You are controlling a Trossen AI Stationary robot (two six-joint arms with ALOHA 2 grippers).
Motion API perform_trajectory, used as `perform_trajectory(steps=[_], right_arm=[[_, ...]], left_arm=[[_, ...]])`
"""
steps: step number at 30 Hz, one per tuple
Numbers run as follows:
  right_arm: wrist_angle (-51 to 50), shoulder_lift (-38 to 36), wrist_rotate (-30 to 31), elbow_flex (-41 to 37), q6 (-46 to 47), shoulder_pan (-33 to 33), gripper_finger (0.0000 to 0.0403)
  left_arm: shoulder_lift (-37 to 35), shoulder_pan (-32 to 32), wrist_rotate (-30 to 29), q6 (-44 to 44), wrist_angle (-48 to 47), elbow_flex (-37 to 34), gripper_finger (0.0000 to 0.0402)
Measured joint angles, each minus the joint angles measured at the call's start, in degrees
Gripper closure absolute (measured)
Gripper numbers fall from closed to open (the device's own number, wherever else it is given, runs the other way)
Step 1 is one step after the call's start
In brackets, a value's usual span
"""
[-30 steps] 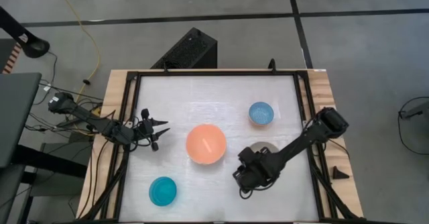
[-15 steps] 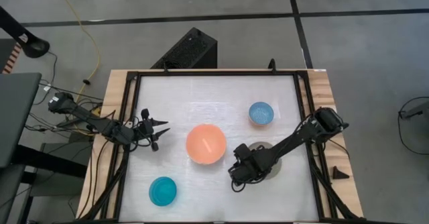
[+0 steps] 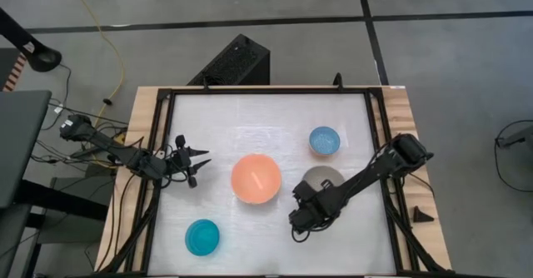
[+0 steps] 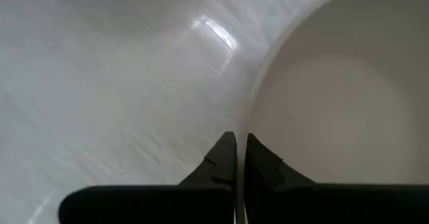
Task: Nest bowls inside each other
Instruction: Stack the white bowl on the pink bowl
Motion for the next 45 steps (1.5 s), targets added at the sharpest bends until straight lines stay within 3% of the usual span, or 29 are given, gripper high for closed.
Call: perform_trajectory(steps=[9,16,22,29,38,45], right_arm=[[-15.24,-0.13,0.4,9.19,0.7,0.75,0.0357],[-20.14,-0.13,10.86,18.15,-4.7,2.33,0.0372],[-9.11,-0.02,15.89,20.59,-21.63,2.16,0.0366],[5.67,0.02,16.59,20.66,-42.24,0.19,0.0372],[9.2,0.07,16.59,24.63,-56.01,-3.05,0.0369],[22.68,0.5,12.01,24.78,-69.26,-4.81,0.037]], left_arm=[[0.0,0.0,0.01,0.0,0.0,0.0,0.0276],[0.0,0.02,-0.01,0.0,-0.02,0.0,0.0276],[0.0,0.0,0.01,0.0,-0.02,0.0,0.0276],[0.0,0.02,0.01,0.0,-0.02,0.0,0.0276],[0.0,0.0,0.03,0.0,-0.02,0.0,0.0276],[0.0,0.02,0.03,0.0,-0.02,0.0,0.0276]])
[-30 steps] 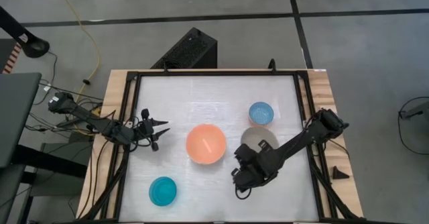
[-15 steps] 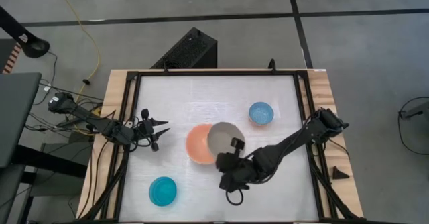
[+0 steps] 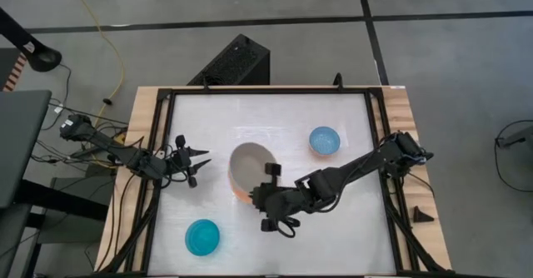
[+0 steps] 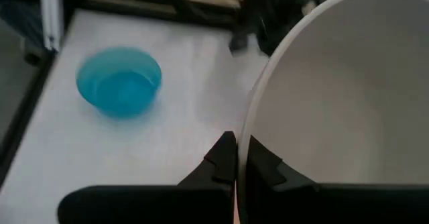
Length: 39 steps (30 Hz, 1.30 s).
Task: Nest bowls inside each other
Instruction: Stack the white bowl on the pink bowl
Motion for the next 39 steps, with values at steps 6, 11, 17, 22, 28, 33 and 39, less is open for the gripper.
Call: perform_trajectory(steps=[6,11,17,22,28,33,39], right_arm=[[4.95,2.06,-2.78,0.0,-5.93,-0.71,0.037],[4.04,3.62,-5.09,-0.02,-8.08,-0.71,0.037],[0.74,5.11,-4.77,-0.11,-8.29,-0.85,0.037],[0.43,5.26,-4.84,-0.02,-8.28,-0.91,0.037],[-0.92,5.43,-4.91,-0.93,-8.23,-1.9,0.037],[-1.58,5.47,-4.91,-2.85,-4.25,-3.08,0.037],[-1.5,5.45,-4.74,-4.48,-2.48,-3.02,0.037]], left_arm=[[0.0,-0.01,0.0,0.0,0.0,0.0,0.0276],[0.0,0.0,0.0,0.0,0.08,0.0,0.0276],[-0.02,-0.02,0.0,0.0,0.09,0.0,0.0276],[0.07,-0.02,0.0,0.0,0.09,0.0,0.0276],[0.04,-0.02,-0.02,0.0,0.04,0.0,0.0276],[0.07,-0.02,-0.01,0.0,0.03,0.0,0.0276],[0.04,-0.02,-0.02,0.0,0.02,0.0,0.0276]])
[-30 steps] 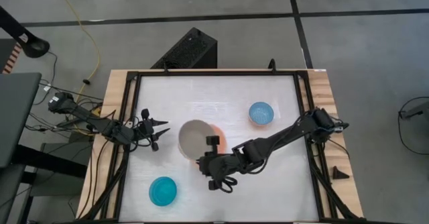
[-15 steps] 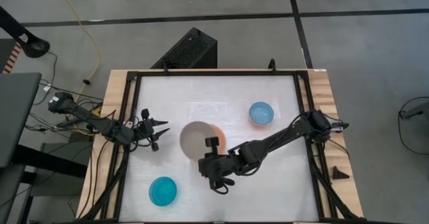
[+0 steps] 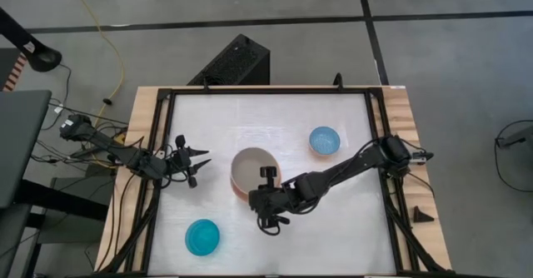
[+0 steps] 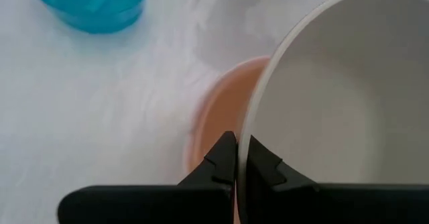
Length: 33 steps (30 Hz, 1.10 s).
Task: Nest bowls inside each other
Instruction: Stack the white bowl on the pink bowl
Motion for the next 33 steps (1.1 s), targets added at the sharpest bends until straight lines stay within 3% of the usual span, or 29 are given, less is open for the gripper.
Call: perform_trajectory(steps=[16,33], right_arm=[[0.02,0.0,-1.57,-2.03,3.92,0.01,0.0368],[0.12,0.0,-7.73,-2.03,-2.61,-1.67,0.0367]], left_arm=[[0.01,0.01,0.02,0.0,-0.01,0.0,0.0276],[0.02,0.0,0.02,0.0,-0.02,0.0,0.0276]])
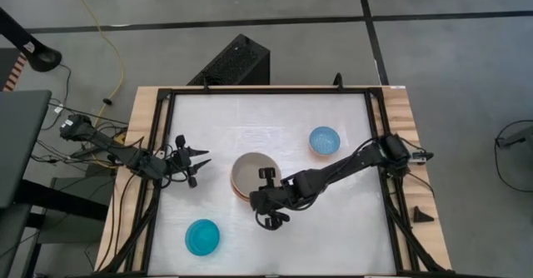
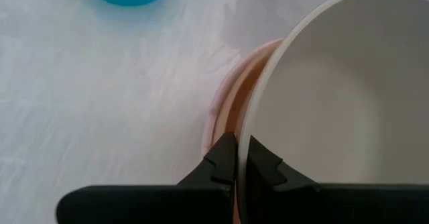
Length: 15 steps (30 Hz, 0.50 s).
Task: Nest bowls inside each other
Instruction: Stack the white bowl on the pink bowl
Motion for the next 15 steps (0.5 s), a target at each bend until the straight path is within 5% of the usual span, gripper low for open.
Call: perform_trajectory(steps=[15], right_arm=[[0.02,0.0,-1.2,0.0,0.31,-1.06,0.0319]], left_arm=[[0.0,0.02,0.0,0.0,0.0,0.0,0.0276]])
